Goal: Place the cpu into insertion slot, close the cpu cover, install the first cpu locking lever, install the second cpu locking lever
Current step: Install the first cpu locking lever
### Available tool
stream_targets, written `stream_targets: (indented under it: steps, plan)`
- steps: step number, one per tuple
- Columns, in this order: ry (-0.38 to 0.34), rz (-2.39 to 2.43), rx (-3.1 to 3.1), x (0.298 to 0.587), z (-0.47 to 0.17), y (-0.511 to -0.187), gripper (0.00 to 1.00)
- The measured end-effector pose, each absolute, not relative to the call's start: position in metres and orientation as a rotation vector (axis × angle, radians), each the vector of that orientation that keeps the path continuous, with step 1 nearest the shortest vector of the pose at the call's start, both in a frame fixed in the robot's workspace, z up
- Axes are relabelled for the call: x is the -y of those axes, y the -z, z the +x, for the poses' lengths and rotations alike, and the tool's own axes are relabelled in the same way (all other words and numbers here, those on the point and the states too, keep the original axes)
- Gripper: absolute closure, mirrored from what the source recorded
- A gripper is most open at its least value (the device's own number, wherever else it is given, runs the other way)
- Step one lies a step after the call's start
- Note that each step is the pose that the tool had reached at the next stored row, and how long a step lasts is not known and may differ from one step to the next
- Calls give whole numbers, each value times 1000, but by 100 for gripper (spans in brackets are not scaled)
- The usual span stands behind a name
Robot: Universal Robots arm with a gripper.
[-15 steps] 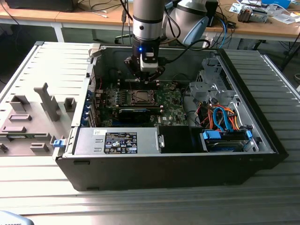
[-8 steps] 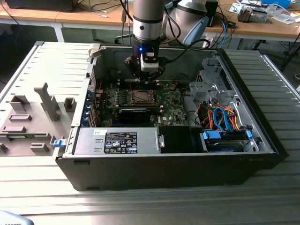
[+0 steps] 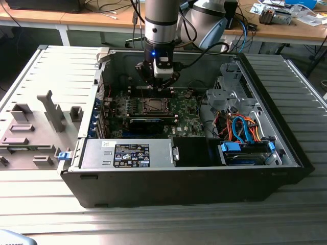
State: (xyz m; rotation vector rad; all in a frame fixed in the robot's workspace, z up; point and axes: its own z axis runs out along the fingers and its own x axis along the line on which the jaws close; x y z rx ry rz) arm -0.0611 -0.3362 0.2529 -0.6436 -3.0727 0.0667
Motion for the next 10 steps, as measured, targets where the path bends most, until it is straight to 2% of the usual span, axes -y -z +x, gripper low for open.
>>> stream_targets:
  steps: [10]
  plan:
    - [-67, -615, 3079, 336, -61, -253, 89]
